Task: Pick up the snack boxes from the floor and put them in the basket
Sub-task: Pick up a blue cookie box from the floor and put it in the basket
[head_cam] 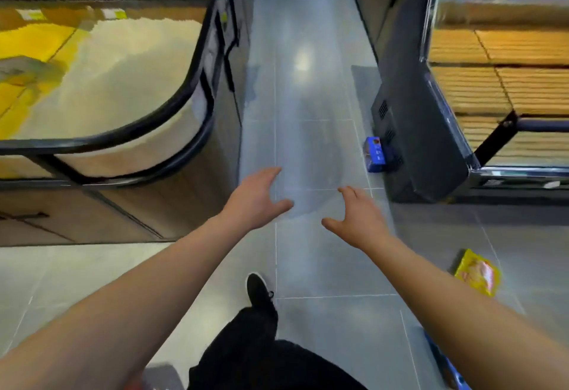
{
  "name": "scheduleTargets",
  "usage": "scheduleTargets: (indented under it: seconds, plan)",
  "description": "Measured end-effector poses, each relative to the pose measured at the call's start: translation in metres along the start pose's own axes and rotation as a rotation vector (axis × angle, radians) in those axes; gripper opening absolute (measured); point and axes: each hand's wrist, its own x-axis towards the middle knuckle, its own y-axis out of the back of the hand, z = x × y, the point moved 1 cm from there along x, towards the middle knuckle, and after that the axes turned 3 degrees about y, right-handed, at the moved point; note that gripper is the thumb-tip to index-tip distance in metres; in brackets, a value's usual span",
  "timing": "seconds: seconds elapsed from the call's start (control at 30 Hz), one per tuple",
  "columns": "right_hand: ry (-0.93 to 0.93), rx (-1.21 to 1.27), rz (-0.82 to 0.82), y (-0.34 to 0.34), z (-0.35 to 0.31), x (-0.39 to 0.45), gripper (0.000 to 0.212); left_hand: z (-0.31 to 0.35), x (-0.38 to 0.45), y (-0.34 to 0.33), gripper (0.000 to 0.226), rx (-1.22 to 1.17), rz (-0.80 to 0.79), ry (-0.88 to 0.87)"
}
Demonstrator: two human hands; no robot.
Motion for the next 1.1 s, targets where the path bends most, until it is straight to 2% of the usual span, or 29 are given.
scheduleTargets:
  seconds: [0.3,0.73,0.93,1.1]
  plan:
    - [-0.214,-0.007,0.094,0.058,0.08,0.102,0.081,0.067,0.182,-0.019,0.078,-0.028,-0.14,-0.171]
    - [-0.538,0.172,0.113,0.119,0.169,0.272,0.086,0.148,0.439,-0.031,0.078,0.022,-0.343,-0.299]
    - [-0.576,0.289,0.101,0.127,0.241,0.367,0.086,0.199,0.55,-0.068,0.078,0.06,-0.375,-0.284]
    - [-0.628,0.413,-0.003,0.125,0.285,0.437,0.079,0.227,0.622,-0.102,0.077,0.094,-0.443,-0.221]
